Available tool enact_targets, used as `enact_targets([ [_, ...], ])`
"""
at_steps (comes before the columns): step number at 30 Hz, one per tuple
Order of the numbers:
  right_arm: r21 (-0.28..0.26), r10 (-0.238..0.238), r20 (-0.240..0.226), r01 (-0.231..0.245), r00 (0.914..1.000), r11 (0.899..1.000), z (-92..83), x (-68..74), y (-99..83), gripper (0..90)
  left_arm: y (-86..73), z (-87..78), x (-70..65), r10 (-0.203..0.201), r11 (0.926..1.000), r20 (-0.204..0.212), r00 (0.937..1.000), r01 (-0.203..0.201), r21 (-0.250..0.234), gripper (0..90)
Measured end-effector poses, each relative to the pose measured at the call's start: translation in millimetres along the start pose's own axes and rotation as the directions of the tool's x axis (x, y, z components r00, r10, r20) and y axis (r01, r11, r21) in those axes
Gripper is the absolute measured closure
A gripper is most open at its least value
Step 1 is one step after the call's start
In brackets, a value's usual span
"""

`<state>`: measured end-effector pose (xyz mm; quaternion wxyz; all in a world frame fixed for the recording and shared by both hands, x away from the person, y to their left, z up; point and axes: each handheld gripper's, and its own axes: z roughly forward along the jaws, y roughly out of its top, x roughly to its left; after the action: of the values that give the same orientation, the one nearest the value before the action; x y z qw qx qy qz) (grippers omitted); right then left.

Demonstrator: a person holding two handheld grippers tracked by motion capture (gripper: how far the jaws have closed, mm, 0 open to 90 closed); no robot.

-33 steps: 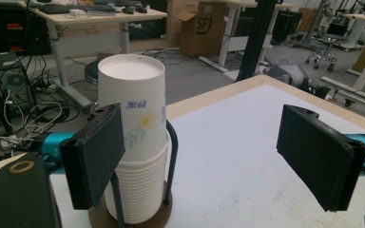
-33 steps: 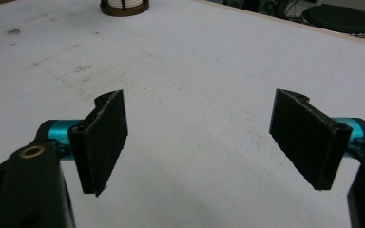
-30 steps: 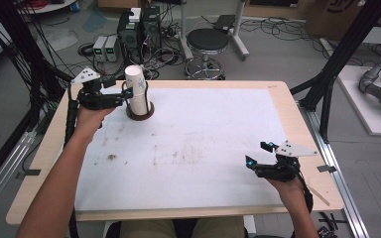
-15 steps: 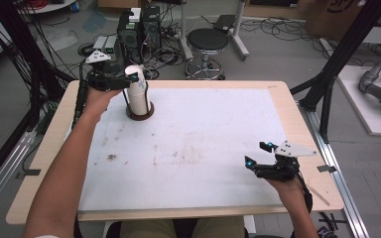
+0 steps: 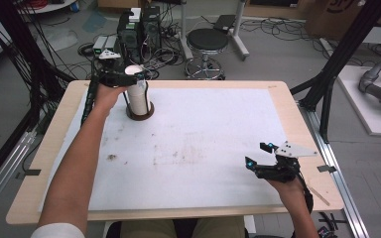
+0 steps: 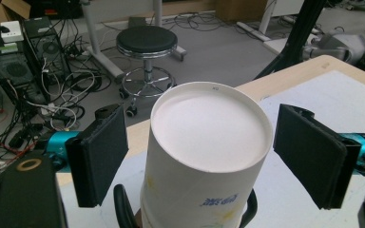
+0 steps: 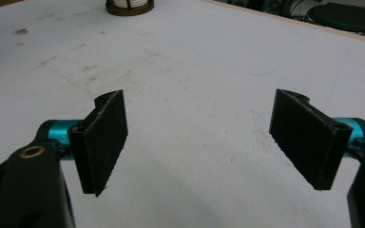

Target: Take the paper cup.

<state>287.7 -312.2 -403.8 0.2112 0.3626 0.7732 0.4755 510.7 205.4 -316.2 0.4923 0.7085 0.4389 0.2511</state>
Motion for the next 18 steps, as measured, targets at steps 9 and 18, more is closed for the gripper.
enact_targets([
  [9,0.003,0.004,0.0,-0.004,1.0,1.0,-0.4,-0.9,-0.8,20.6,-3.1,6.0,0.3,0.01,0.9999,0.015,0.9998,-0.01,0.011,31.0],
  [18,0.006,0.004,0.0,-0.004,1.0,1.0,0.2,-0.4,-0.7,20.6,-1.6,3.5,0.8,0.027,0.9996,0.014,0.9995,-0.027,0.006,34.3],
])
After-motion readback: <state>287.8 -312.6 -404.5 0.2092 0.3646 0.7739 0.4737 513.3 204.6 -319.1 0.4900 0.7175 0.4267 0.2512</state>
